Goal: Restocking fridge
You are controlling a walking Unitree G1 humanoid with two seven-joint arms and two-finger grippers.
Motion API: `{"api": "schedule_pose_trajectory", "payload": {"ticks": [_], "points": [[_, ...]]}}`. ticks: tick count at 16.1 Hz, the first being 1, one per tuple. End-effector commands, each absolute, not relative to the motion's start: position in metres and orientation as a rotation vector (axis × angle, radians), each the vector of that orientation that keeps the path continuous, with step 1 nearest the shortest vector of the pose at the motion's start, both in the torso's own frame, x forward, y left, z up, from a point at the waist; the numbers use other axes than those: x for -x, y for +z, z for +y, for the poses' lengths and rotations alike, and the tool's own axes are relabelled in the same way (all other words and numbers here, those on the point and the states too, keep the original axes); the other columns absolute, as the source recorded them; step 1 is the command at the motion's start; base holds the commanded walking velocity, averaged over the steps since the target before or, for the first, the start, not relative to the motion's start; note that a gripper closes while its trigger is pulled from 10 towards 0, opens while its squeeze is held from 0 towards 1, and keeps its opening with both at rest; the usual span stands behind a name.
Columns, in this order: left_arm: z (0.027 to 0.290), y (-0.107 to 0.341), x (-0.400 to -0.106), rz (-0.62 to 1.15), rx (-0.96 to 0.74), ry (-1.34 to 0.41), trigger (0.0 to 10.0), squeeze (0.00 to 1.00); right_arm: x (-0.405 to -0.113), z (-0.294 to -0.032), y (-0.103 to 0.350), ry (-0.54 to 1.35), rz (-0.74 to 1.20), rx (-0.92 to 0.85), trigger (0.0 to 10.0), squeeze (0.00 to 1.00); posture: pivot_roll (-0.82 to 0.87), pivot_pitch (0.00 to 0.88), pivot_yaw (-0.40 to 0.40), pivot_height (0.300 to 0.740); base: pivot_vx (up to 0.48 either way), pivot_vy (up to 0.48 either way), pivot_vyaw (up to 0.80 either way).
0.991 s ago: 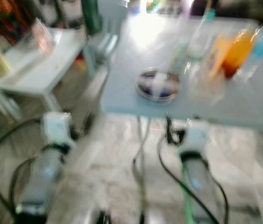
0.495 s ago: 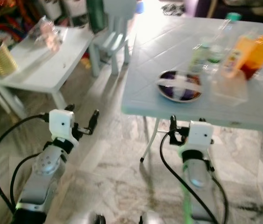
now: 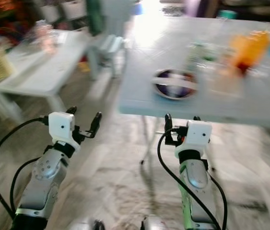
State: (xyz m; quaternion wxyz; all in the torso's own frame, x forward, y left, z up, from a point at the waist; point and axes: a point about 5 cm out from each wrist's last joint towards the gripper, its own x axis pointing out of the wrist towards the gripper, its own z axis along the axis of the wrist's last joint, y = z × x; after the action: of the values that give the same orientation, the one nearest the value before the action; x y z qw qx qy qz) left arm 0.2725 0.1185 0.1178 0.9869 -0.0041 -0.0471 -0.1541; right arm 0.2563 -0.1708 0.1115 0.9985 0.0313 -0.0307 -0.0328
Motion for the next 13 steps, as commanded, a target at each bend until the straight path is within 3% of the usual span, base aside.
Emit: {"api": "schedule_pose_trajectory", "payload": {"ticks": [1, 11, 13], "points": [[0.1159, 0.1197, -0.2733, -0.099, 0.013, -0.330, 10.0, 0.00, -0.2546, -0.1743, 0.1101, -0.072, -0.055, -0.065, 10.0, 0.00, 0.08, 0.095, 0.002, 0.740, 0.311, 0.000, -0.80], [0.1165, 0.1199, -0.2736, -0.103, 0.028, -0.326, 10.0, 0.00, -0.2530, -0.1727, 0.1109, -0.053, -0.067, -0.050, 10.0, 0.00, 0.07, 0.094, 0.000, 0.740, 0.372, 0.000, -0.05], [0.1165, 0.1221, -0.2743, -0.115, 0.033, -0.315, 10.0, 0.00, -0.2548, -0.1709, 0.1121, -0.047, -0.073, -0.052, 10.0, 0.00, 0.08, 0.097, -0.001, 0.740, 0.000, 0.000, 0.00]]}}
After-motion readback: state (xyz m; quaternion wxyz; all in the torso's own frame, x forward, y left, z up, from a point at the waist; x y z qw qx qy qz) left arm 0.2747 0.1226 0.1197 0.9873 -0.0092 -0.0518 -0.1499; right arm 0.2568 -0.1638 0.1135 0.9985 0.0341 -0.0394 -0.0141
